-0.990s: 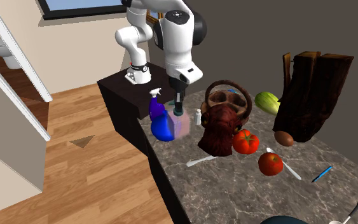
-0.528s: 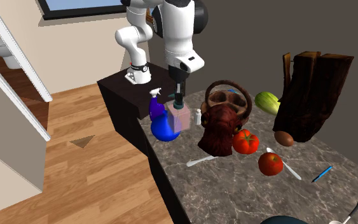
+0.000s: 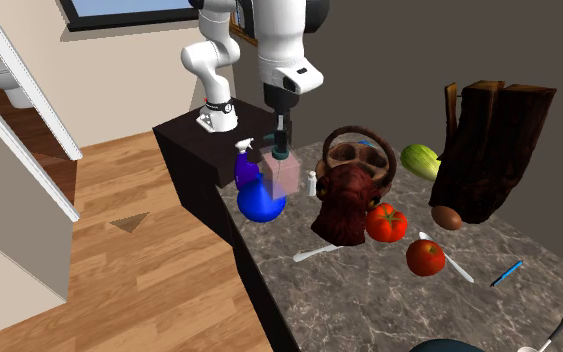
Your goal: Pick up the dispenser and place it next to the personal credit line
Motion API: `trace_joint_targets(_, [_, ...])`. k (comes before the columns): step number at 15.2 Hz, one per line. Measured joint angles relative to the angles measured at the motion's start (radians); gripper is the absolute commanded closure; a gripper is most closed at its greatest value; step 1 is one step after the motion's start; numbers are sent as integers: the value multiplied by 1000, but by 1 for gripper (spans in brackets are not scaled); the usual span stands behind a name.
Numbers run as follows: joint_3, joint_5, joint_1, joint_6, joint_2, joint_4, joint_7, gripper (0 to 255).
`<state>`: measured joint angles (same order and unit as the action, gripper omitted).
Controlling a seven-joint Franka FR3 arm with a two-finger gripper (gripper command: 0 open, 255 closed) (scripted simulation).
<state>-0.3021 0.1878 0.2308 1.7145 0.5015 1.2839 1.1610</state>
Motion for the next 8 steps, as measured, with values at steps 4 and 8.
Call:
trace_joint_targets(4, [6, -24, -60, 43, -96, 133, -52, 255])
trace_joint_targets(8, [22, -55, -132, 105, -210, 300, -126, 255])
